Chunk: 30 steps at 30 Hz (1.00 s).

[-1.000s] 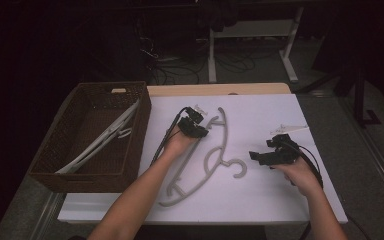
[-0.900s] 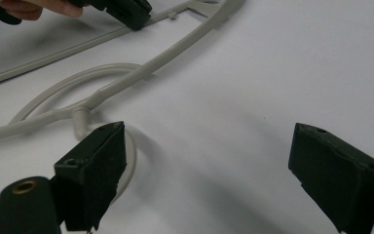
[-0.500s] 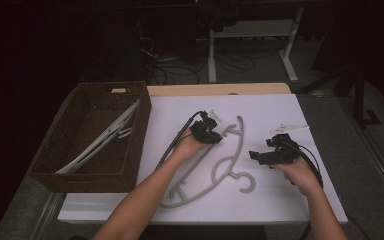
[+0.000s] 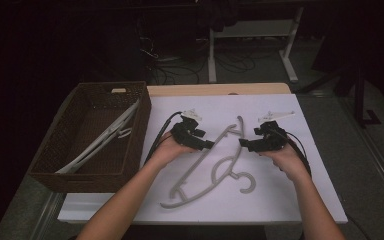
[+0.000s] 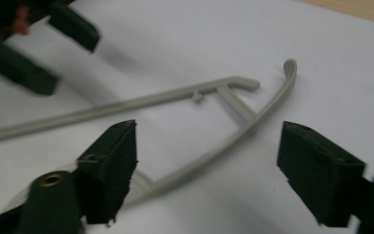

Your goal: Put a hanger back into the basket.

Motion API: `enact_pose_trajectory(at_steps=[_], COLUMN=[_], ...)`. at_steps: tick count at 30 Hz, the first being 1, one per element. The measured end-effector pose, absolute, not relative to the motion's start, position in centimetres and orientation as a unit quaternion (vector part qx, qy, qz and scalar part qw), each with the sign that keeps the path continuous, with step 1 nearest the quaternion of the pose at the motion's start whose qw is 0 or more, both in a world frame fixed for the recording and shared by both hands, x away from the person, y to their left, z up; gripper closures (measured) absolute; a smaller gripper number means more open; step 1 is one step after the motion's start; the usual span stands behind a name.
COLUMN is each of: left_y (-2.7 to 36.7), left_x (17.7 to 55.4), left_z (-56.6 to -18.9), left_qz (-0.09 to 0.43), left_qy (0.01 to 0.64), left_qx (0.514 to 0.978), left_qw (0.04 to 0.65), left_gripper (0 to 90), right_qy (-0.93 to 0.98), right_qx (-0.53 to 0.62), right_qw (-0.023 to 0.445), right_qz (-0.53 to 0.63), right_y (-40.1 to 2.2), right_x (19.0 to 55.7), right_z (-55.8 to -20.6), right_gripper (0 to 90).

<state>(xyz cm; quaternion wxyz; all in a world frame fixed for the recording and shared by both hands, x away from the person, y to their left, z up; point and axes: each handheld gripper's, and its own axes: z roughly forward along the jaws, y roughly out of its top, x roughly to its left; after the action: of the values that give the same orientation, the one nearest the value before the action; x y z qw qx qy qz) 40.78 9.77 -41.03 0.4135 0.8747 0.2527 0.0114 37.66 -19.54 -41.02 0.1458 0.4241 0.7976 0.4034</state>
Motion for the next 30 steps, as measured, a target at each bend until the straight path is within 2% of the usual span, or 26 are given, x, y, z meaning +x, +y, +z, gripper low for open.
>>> enact_pose_trajectory(at_steps=[6, 15, 18, 30], left_y=[11.3, 12.5, 12.6, 11.6], left_x=[38.2, 36.1, 35.8, 34.8], left_z=[-41.0, -41.7, -41.9, -41.8], left_qz=[0.002, -0.001, -0.002, -0.007], left_qy=[0.245, 0.240, 0.239, 0.219], left_qx=[0.872, 0.872, 0.871, 0.878], left_qw=[0.424, 0.426, 0.428, 0.427], left_gripper=[23.9, 19.6, 19.6, 19.5], right_qy=[0.803, 0.827, 0.834, 0.850], right_qx=[0.417, 0.405, 0.406, 0.410], right_qw=[0.153, 0.143, 0.140, 0.157], right_qz=[0.398, 0.362, 0.347, 0.291], right_y=[-17.4, -13.9, -13.1, -11.8], right_x=[40.3, 44.2, 45.1, 46.8], right_z=[-40.8, -42.1, -42.8, -44.5], right_gripper=[55.8, 85.4, 88.6, 88.9])
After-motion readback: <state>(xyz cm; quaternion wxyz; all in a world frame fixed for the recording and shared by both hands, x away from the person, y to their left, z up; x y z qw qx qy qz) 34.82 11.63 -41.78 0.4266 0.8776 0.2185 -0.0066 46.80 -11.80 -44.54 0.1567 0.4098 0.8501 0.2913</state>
